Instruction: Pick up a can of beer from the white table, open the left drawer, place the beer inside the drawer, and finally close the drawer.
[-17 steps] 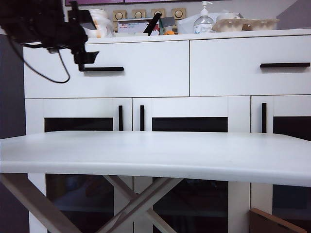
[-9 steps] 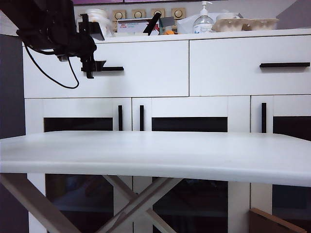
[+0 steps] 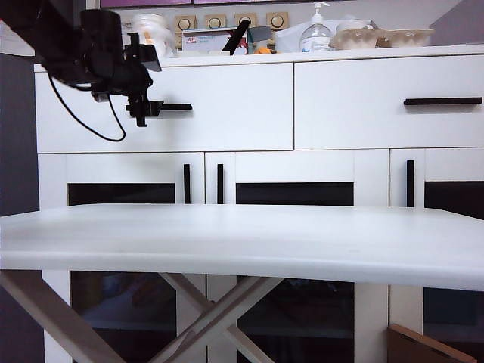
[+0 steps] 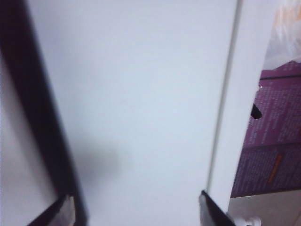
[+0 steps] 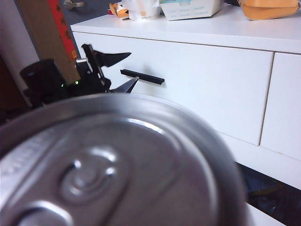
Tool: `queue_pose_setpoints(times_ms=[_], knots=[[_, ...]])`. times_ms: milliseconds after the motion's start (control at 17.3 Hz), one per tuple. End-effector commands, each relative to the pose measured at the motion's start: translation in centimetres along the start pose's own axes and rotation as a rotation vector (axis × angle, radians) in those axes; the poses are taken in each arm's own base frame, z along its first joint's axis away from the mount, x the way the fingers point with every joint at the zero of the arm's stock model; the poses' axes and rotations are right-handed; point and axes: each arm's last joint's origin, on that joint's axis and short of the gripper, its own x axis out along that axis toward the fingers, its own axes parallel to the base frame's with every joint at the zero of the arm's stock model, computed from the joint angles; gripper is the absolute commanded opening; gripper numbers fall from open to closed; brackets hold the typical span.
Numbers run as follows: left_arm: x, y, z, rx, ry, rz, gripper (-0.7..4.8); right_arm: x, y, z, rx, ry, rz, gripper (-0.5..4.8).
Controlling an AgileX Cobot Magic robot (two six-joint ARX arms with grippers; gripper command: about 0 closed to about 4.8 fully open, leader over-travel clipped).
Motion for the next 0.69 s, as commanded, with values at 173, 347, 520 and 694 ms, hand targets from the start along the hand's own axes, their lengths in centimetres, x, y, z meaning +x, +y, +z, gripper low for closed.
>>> queue_pose_setpoints(times_ms=[173,347,520,694], knots=[[0.7,0.5,0.1,0.016,0.014,0.013,3.5,-0.5,0.4,1.2,-0.024,-0.073,0.028,-0.05],[0.7,0.8,0.1,0.019,0.01,0.038,3.5,-0.5,0.4,1.2,-0.024,-0.074,0.028,-0.05],[0.8,1.3,0.1,0.033,0.002,0.049,3.5,-0.5,0.4,1.2,-0.024,-0.074,0.027,-0.05],[1.3,1.8,0.2,0.033,-0.006,0.045,3.5,-0.5,0.4,1.2,-0.024,-0.074,0.027,-0.05]])
